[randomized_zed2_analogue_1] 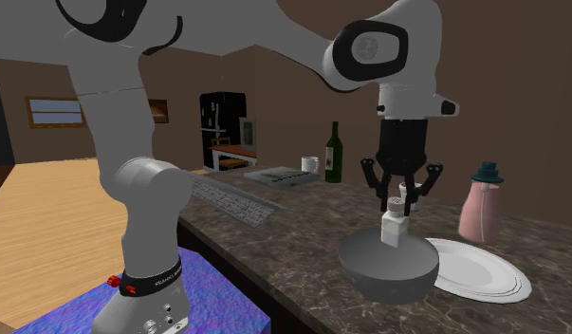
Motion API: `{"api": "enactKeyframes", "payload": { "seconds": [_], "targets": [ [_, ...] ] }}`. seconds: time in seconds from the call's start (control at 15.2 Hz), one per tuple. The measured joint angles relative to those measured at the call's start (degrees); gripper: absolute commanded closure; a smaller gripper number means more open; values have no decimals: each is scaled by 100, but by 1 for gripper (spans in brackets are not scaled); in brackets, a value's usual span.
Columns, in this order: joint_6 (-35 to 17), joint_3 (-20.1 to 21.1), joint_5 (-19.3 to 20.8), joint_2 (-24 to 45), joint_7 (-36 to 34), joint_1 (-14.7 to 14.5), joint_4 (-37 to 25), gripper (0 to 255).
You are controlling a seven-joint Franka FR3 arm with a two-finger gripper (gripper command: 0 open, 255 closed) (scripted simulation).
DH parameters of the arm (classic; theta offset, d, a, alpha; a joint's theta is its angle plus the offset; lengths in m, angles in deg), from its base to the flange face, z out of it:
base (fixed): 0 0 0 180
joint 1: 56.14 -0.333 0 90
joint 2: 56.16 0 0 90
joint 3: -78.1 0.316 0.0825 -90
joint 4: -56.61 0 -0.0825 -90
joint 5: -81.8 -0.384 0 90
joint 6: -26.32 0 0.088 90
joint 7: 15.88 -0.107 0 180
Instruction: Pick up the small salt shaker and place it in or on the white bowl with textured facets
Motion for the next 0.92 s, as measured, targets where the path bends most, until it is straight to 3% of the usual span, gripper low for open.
{"api": "enactKeyframes", "payload": {
  "seconds": [0.4,0.66,0.92],
  "targets": [
    [0,0,0,0,0,0,0,0],
    [592,197,141,-226,-118,46,-444,0],
    [731,194,104,-194,-92,27,-598,0]
  ]
}}
